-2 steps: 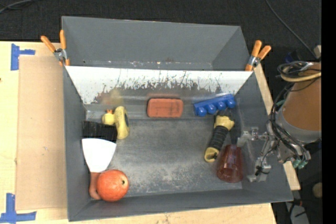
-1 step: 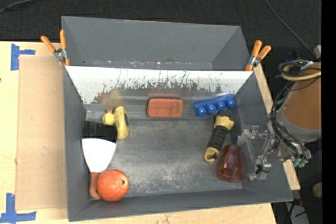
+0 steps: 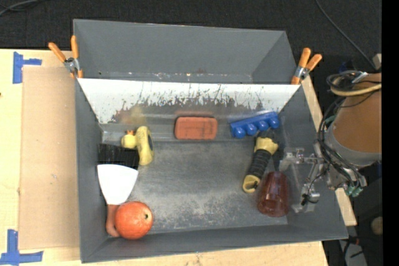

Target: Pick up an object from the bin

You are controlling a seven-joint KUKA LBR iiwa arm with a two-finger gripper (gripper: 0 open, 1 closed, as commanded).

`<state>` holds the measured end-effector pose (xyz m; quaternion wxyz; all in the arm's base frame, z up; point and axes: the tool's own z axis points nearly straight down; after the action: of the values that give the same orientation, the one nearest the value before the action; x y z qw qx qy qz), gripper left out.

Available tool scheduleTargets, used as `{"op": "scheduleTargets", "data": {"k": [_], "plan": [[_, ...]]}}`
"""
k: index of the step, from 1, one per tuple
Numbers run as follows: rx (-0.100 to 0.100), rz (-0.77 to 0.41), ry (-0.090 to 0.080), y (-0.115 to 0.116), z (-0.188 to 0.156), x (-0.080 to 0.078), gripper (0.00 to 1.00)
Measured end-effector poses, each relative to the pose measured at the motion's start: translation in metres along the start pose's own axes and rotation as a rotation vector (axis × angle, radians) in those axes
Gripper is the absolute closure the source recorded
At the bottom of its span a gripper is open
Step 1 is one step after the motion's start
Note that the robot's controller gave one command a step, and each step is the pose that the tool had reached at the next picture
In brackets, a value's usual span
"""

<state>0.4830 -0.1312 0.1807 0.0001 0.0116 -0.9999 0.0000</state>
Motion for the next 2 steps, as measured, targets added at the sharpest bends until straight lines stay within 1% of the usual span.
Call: {"op": "scheduleTargets", "data": {"k": [1, 2], "plan": [[-0.002, -0.161, -0.002, -0.005, 0.03, -0.009, 0.0], [-0.001, -0.563, -0.003, -0.008, 0.055, -0.032, 0.0]]}}
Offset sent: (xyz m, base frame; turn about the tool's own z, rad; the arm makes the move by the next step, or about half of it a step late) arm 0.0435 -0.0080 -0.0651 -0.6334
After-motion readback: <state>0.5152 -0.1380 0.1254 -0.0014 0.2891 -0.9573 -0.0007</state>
